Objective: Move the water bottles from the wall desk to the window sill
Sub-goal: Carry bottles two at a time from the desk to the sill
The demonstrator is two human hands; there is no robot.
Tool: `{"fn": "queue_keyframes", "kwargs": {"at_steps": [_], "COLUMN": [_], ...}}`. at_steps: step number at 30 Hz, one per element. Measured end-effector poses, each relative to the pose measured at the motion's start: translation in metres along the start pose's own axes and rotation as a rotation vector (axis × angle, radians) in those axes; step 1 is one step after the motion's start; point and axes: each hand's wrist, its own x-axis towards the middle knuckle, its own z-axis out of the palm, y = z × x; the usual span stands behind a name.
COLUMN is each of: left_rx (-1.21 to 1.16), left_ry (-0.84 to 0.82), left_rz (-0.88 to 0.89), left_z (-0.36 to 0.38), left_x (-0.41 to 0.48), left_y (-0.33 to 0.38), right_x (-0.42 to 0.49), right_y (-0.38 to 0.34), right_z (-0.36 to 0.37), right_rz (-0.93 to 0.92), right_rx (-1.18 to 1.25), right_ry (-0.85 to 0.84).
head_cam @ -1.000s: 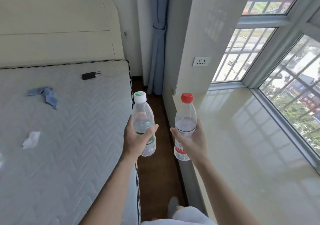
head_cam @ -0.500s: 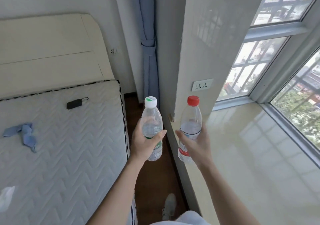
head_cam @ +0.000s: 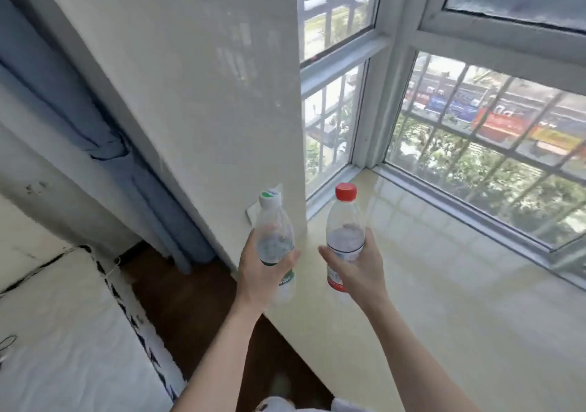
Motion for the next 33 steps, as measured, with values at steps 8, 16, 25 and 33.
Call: {"fn": "queue_keyframes", "kwargs": {"at_steps": [8,16,25,33], "left_rx": [-0.015,-0.027,-0.003,0.139], "left_ry": [-0.407,-0.652,-0.85,-0.856], "left_rz": [0.025,0.01,-0.081,-0.145], "left_z": [0.076,0.118,0.18,0.25], "left_x": [0.054,0.078,0.066,0.064], "left_y": [0.005,-0.015,-0.052,-0.114], "right_x": [0.011,-0.002,-0.018,-0.005], "right_y": [0.02,0.049,0.105,0.19], "right_z": [-0.051,-0.059,-0.09,-0.141], "right_rz": [0.131,0.253,0.34,0.385], "right_rx": [0.031,0.029,0.054,0.094], "right_ry": [0.405,0.653,0.789,0.769]}}
